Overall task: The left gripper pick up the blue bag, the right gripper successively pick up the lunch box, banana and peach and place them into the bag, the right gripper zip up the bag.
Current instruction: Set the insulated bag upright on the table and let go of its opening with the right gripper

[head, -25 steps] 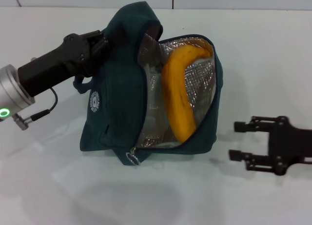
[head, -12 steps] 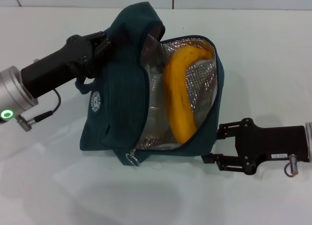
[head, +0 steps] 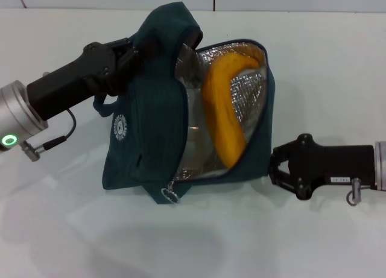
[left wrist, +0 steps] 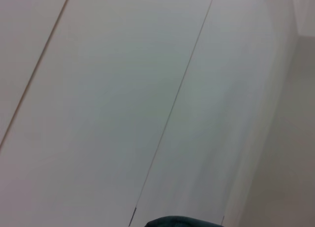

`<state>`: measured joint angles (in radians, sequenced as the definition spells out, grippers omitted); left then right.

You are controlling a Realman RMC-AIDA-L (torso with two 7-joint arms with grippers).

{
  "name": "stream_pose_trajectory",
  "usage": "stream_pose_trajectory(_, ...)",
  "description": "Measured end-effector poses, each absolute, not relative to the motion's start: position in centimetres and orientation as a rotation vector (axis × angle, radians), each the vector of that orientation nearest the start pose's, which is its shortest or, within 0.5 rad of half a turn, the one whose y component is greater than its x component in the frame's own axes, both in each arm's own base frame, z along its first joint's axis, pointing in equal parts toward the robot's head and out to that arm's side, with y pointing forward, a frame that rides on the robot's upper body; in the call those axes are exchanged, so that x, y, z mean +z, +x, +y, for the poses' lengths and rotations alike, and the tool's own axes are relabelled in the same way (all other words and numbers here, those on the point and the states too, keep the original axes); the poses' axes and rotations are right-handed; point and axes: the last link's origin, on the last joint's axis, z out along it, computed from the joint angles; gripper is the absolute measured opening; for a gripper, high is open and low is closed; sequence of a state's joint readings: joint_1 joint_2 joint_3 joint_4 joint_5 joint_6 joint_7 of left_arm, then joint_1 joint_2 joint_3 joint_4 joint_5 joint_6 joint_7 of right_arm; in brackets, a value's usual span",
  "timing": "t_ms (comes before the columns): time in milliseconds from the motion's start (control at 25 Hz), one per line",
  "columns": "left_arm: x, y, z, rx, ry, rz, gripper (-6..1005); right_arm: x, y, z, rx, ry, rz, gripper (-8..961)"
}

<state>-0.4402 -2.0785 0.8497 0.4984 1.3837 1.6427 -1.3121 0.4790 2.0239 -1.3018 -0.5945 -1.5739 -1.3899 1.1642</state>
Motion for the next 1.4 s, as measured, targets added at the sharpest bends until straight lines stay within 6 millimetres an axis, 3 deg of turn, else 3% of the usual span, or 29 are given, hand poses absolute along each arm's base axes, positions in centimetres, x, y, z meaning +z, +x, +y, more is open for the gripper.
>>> stream_pose_trajectory(120, 1.2, -24.2, 31.4, -1.363, -2.384, -0.653, 40, -4.1, 24.4, 31.6, 0.729, -2.823, 0.310, 105)
stream_pose_trajectory(320, 0.1, -24.6, 30.4, -1.363, -2.373, -0.574, 40, -2.4, 24.5, 31.8, 0.855, -2.704, 0.300, 78)
stream_pose_trajectory(520, -1.5, -24.9, 29.2, -1.364, -2.364, -0.521, 40, 0.6, 24.1, 31.7, 0.997, -2.648, 0.245, 77)
stream_pose_trajectory(800, -3.5, -25.0, 27.9, -1.376, -2.271, -0.445, 40, 4.7, 23.3, 32.7, 0.956, -2.709, 0.242, 76)
stream_pose_trajectory(1120, -5.6, -24.7, 26.8, -1.320, -2.228, -0.364, 40, 3.8, 22.5, 33.1, 0.792, -2.835, 0.245, 75)
stream_pose_trajectory(1400, -5.8, -25.0, 26.6, -1.298, -2.223, -0.367, 40, 3.8, 22.3, 33.0, 0.828, -2.811, 0.259, 73)
